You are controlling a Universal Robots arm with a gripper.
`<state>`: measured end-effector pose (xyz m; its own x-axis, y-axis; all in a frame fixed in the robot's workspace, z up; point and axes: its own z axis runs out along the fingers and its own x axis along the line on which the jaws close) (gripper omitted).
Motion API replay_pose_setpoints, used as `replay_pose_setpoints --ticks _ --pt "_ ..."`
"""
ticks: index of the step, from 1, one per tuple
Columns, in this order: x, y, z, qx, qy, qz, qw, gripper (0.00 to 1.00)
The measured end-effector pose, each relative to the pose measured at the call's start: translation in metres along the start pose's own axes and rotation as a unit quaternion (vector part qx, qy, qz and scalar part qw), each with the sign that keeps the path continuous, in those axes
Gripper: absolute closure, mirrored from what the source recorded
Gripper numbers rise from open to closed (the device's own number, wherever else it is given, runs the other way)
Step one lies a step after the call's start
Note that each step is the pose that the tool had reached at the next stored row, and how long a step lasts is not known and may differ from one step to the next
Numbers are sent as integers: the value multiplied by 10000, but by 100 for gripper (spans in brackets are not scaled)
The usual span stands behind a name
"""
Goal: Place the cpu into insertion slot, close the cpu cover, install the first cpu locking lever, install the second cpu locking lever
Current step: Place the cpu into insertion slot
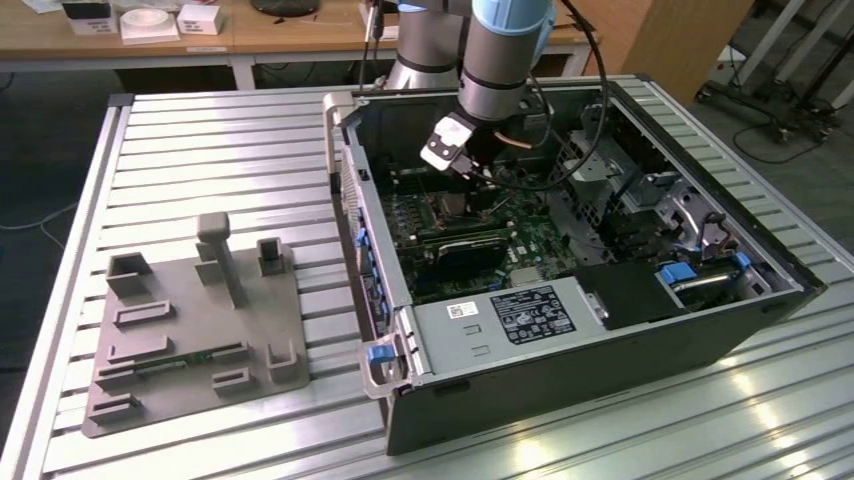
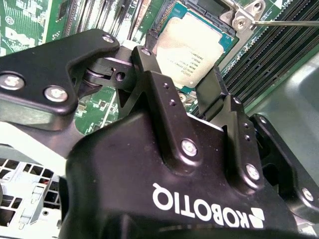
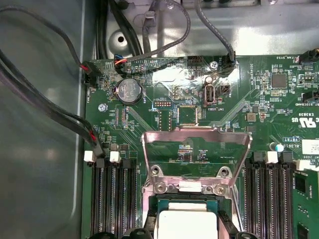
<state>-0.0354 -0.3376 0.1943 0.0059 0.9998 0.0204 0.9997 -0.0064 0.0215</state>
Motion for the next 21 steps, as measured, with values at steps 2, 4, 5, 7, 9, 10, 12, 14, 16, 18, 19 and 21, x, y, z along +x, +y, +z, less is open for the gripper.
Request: replay_pose_setpoints --ticks 2,4,5,7,9,10,12,14,16,18,19,21 --pt "0 0 2 1 -1 0 10000 46" --pt "0 -4 4 0 1 1 10000 46" --pt "0 -7 5 0 0 1 10000 46" --pt "0 -12 5 0 0 0 10000 46" --pt "0 -12 5 0 1 -1 10000 46" --pt "0 -12 6 0 1 -1 10000 46" --pt "-1 -13 6 0 1 0 10000 46" --pt "-4 -14 7 -1 2 1 10000 46" --pt "-9 -13 6 0 1 0 10000 46" --pt "-20 -17 6 0 1 0 10000 46" --pt "-24 -21 6 -1 1 1 10000 46" --pt "-25 -25 8 0 1 0 10000 46"
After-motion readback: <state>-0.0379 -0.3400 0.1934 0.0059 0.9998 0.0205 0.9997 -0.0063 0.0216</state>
